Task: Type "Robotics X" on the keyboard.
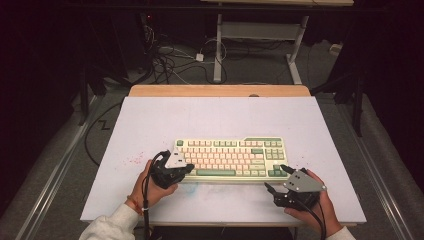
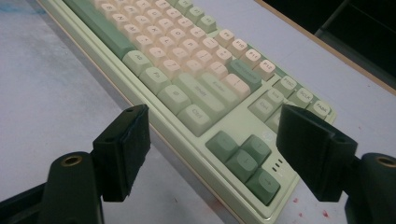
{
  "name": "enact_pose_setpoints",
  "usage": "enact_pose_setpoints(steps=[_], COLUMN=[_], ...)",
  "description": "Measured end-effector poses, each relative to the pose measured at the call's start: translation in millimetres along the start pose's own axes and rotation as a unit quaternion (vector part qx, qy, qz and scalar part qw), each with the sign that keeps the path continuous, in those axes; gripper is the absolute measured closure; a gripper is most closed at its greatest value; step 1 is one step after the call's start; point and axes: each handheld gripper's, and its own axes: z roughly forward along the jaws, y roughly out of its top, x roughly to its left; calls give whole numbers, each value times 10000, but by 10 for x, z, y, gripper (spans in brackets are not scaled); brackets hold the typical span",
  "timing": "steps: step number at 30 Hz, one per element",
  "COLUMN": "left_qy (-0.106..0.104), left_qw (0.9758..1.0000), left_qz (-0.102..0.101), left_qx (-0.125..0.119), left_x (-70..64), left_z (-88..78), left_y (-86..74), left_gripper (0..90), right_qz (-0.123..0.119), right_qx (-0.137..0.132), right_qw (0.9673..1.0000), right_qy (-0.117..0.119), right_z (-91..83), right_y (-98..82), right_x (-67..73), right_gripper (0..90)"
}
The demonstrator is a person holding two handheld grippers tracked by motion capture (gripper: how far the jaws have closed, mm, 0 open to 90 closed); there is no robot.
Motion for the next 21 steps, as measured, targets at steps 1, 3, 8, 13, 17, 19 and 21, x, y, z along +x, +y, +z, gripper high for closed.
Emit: enact_pose_setpoints(steps=[1, 3, 8, 13, 17, 19, 21], left_qy=[2, -7, -7, -4, 12, 28, -6], left_qw=[10000, 10000, 9999, 9999, 9997, 9996, 9997], left_qz=[13, 35, 117, 153, 192, 212, 196], left_qx=[-8, -16, 28, 73, 137, 169, 174], left_x=[2, 7, 8, 8, 14, 16, 23], left_z=[9, 23, 77, 146, 211, 239, 259], left_y=[23, 59, 139, 214, 259, 278, 291], left_gripper=[874, 874, 873, 870, 857, 869, 873], right_qz=[-4, -7, -14, -23, -30, -28, -30], right_qx=[2, 5, -4, -3, -3, -3, 3], right_qw=[10000, 10000, 10000, 10000, 10000, 10000, 10000], right_qy=[2, 5, -5, 1, 12, 19, 28], right_z=[1, 1, -4, -6, -5, -3, 0], right_y=[0, -1, -1, -1, -1, -2, -4], right_x=[1, 4, 0, 6, 9, 10, 12], right_gripper=[261, 261, 261, 261, 261, 261, 261])
